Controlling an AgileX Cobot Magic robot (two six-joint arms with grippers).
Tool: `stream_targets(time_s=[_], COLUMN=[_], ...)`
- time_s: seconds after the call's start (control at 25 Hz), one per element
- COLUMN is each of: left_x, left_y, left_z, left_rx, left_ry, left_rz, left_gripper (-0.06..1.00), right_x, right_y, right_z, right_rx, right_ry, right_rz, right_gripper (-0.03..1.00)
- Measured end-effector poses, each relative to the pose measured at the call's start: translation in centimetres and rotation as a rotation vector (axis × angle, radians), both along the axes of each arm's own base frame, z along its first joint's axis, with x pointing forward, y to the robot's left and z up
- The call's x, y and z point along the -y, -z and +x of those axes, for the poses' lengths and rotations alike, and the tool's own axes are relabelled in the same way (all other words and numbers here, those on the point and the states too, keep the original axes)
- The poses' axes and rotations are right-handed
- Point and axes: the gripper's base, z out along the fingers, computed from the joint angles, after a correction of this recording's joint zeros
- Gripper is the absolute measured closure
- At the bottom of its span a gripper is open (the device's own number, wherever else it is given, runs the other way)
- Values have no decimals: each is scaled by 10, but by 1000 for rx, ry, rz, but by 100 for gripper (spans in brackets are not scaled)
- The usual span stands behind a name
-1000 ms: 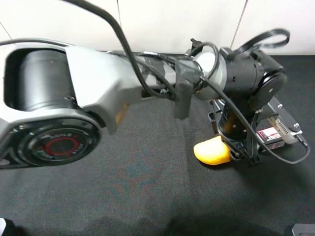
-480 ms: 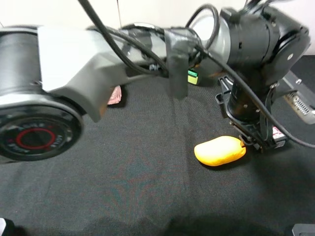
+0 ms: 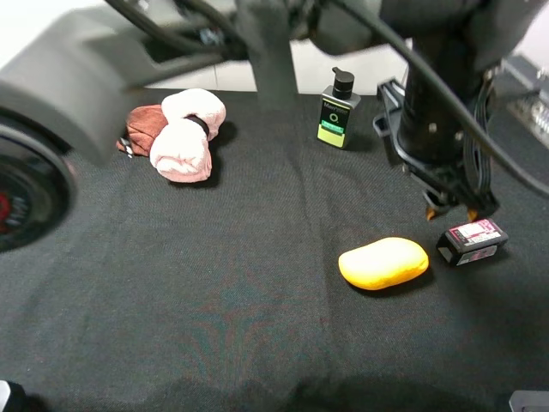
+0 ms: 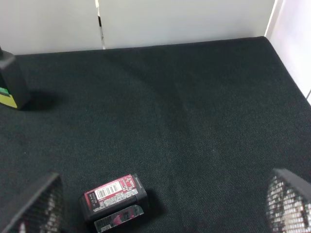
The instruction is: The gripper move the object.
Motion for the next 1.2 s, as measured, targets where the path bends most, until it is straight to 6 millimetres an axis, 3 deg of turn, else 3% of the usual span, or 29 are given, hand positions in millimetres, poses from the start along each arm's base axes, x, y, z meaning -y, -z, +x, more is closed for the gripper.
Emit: stream_targets(time_s=[0.36,0.8,0.96,1.2], left_x=[-33,-86,-110,-162], left_y=[-50,-88,-99,-112], left_z=[24,72,89,107], left_rx=[52,99,106,98], left_ry=[-77,-224,-286,-396], left_rz=[-54,-117,-136,-128], left_gripper=[18,18,18,17], right_x=[0,0,0,0], right_y=[0,0,0,0], right_z=[0,0,0,0], right_rx=[0,0,0,0], right_ry=[-1,-1,-1,-1], right_rz=[2,2,2,2], right_gripper=[34,34,34,34])
